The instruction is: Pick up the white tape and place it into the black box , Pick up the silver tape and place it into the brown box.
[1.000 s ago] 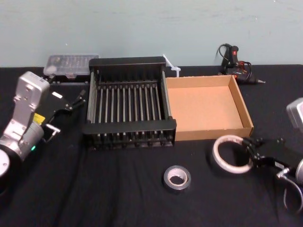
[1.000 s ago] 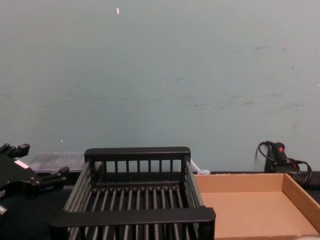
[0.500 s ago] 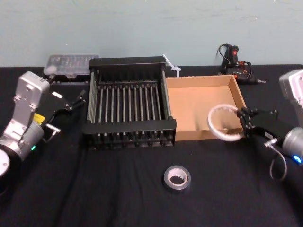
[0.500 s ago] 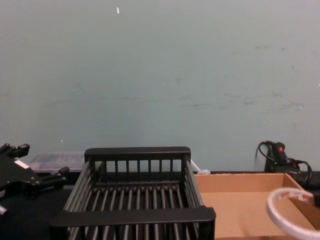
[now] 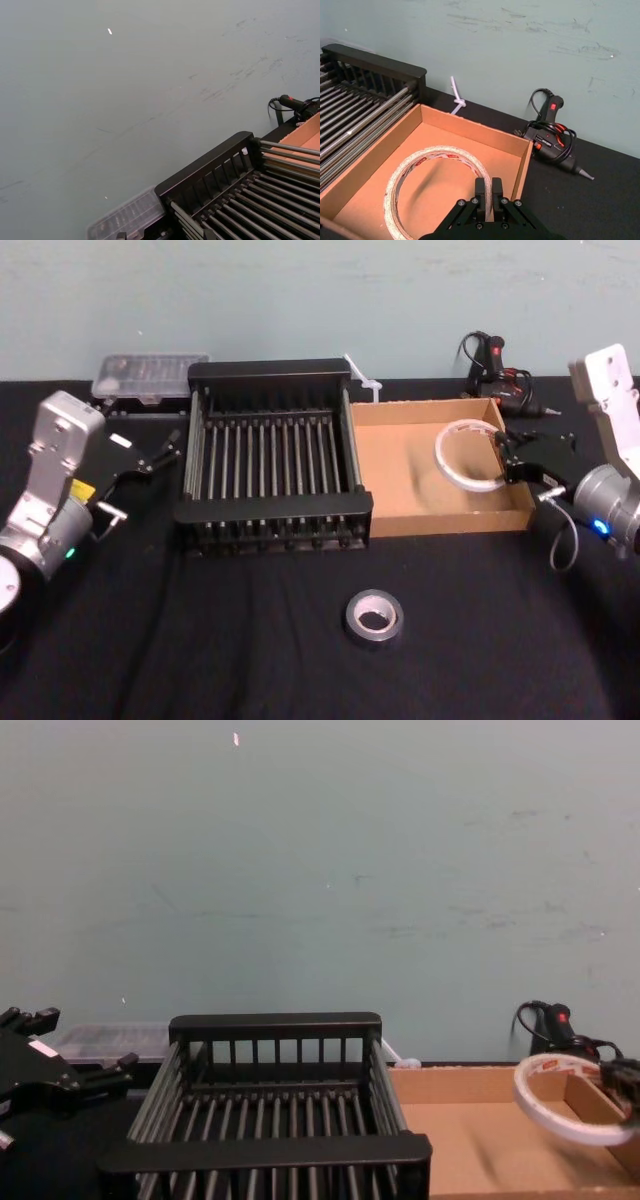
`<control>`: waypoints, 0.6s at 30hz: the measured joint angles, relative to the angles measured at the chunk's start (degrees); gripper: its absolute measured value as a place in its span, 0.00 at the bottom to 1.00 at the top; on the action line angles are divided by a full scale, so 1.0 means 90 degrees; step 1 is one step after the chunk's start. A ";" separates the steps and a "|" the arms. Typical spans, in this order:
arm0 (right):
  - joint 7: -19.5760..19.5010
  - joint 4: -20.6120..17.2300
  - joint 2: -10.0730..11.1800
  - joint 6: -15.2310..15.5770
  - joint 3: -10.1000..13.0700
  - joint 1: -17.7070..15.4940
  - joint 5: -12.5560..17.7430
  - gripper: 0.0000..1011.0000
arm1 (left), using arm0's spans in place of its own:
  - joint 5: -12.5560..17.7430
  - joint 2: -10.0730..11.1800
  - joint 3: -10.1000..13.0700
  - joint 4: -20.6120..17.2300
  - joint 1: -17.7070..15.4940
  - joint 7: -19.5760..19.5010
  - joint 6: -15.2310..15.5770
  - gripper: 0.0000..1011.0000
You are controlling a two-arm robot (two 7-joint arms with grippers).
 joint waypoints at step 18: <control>0.0245 0.0392 -0.0311 -0.0118 -0.0092 0.0432 -0.0308 0.08 | 0.0000 0.0000 0.0000 0.0000 0.0000 0.0000 0.0000 0.99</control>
